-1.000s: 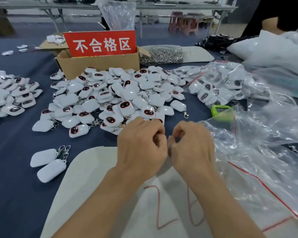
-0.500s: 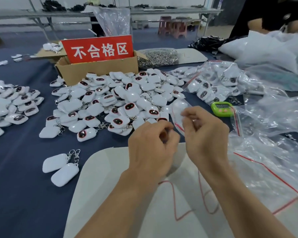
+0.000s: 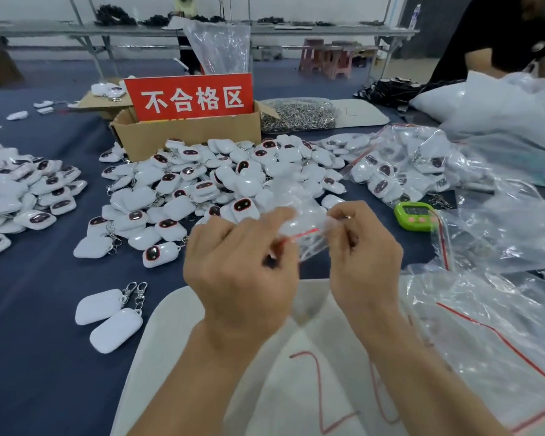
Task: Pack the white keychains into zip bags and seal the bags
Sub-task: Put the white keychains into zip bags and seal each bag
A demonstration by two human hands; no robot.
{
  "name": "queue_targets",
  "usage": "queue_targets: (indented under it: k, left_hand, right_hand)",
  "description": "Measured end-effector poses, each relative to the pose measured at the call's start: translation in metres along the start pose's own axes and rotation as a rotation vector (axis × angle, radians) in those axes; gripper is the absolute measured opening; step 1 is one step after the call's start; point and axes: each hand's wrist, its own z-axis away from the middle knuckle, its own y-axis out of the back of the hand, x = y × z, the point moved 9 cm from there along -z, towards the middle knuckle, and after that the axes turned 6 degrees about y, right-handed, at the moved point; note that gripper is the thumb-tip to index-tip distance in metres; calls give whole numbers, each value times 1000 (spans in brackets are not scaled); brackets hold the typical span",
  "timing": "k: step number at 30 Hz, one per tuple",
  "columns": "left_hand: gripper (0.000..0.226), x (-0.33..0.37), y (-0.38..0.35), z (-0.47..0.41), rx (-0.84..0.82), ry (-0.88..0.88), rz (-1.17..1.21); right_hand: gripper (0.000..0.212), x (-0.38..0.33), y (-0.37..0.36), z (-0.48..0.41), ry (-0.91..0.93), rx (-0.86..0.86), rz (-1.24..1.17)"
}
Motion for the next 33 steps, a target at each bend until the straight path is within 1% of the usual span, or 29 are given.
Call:
queue_targets:
  k: [1,2,3,4,5,6,8,9,11,12,14,15,16,17,18,19,20,21,22,23,24,25,26,27,28,30,31,33]
  left_hand:
    - [27,13,-1,4,-32,-59,38]
    - [25,24,-6,10,-90,-106,77]
    - [25,33,-12,15,-167,-140,110]
    - [32,39,-21,20,-261,-159,132]
    - [46,42,-31,23,-371,-168,151]
    - [63,41,-40,27,-485,-168,165]
    - [86,34,-53,29,-643,-137,125]
    - [92,27,-58,29,-686,-112,76]
    - [93,15,-69,32,-740,-105,-49]
    - [95,10,-73,34,-752,-127,-111]
    - [104,8,-76,36,-733,-173,-166]
    - [99,10,-73,34,-677,-182,-153]
    - [89,13,-67,30,-587,-191,-130]
    - [79,16,-60,26,-489,-191,-123]
    - [71,16,-53,23,-404,-181,-131]
    - [67,14,-46,19,-337,-165,-153]
    - [65,10,-41,15,-291,-144,-185]
    - [67,5,-38,11,-277,-121,-227]
    - [70,-1,-38,8,-297,-103,-279]
    - [74,-6,-41,7,-352,-90,-324]
    - [77,-12,-47,8,-434,-78,-362]
    - [79,-17,-54,11,-525,-67,-392]
    - [82,-21,-61,16,-614,-58,-416]
    - [85,-24,-68,21,-691,-53,-435]
    - [88,-27,-74,26,-752,-44,-444]
    - [96,-34,-81,35,-829,-11,-406]
    - [98,-39,-83,37,-850,19,-368]
    - [100,-47,-85,38,-863,82,-306]
  right_hand:
    - [19,7,-3,-1,-64,-6,-8]
    - [23,19,-8,-1,-184,-8,-125]
    - [26,31,-15,0,-327,-17,-313]
    - [25,39,-23,2,-431,-45,-468]
    - [21,44,-30,3,-486,-89,-568]
    - [18,45,-35,4,-491,-150,-581]
    - [25,48,-38,5,-486,-238,-504]
    - [28,49,-41,7,-508,-288,-497]
    - [34,49,-48,10,-553,-421,-513]
    - [35,48,-51,12,-551,-495,-493]
    - [37,47,-54,14,-545,-557,-463]
    - [37,45,-55,14,-528,-564,-484]
    - [36,39,-56,14,-521,-558,-527]
    - [33,36,-57,11,-532,-521,-588]
    - [30,39,-55,9,-576,-443,-665]
    - [28,48,-50,6,-633,-317,-720]
    - [28,61,-41,4,-668,-183,-683]
    - [26,73,-28,0,-640,-83,-515]
    - [20,77,-14,-4,-560,-43,-266]
    - [21,70,-11,-6,-457,-87,-58]
    - [32,58,-19,-7,-338,-203,74]
    - [42,51,-33,-5,-227,-338,140]
    - [48,47,-46,-2,-153,-453,192]
    - [50,45,-55,1,-116,-529,229]
    - [48,46,-58,0,-114,-563,267]
    - [31,51,-55,-3,-136,-540,317]
    - [24,54,-52,-4,-160,-523,327]
    - [18,58,-48,-2,-214,-503,306]
